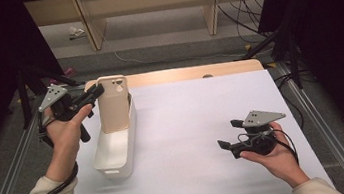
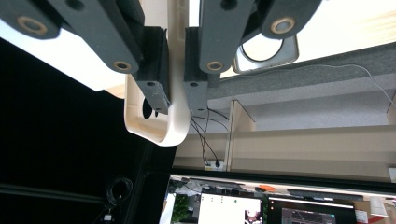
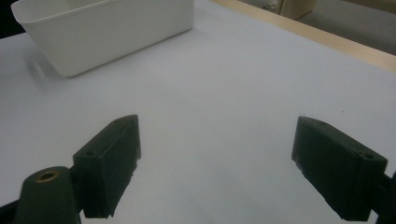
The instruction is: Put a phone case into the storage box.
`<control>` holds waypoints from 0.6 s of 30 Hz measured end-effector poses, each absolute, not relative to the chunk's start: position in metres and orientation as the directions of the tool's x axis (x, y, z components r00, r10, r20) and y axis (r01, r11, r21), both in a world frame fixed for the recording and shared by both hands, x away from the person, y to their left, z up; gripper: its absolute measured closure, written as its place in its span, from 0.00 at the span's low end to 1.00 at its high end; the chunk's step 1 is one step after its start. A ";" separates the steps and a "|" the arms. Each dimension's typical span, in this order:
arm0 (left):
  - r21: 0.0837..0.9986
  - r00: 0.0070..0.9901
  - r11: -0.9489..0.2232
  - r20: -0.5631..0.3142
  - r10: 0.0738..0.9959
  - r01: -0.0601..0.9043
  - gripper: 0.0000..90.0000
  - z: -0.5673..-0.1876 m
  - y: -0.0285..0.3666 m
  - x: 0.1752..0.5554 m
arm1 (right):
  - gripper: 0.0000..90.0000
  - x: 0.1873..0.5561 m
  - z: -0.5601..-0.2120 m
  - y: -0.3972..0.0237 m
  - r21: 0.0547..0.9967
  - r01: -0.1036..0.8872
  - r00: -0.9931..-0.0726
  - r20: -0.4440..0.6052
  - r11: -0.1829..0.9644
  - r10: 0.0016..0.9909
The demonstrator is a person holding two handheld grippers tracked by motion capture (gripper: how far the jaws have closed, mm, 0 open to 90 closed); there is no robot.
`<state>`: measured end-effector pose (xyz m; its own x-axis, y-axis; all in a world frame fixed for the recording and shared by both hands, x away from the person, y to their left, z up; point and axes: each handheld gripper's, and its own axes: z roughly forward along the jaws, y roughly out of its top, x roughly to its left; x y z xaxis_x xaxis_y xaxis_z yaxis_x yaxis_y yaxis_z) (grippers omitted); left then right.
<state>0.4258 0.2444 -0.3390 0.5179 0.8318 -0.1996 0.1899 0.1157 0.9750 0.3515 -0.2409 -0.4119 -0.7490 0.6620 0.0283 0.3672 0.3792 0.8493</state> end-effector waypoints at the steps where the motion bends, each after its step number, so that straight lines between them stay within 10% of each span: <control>1: 0.975 0.517 0.120 -0.202 0.832 0.189 0.91 -0.339 0.245 0.427 | 0.18 0.352 -0.412 -0.241 0.849 0.368 -0.749 0.028 0.380 0.662; 18: 0.975 0.510 0.126 -0.202 0.836 0.181 0.91 -0.339 0.246 0.444 | 0.18 0.352 -0.413 -0.242 0.852 0.377 -0.742 0.043 0.364 0.668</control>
<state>0.4440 0.2460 -0.3394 0.5097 0.8362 -0.2024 0.1808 0.1259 0.9754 0.3523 -0.2417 -0.4129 -0.7425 0.6685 0.0432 0.3771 0.3638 0.8518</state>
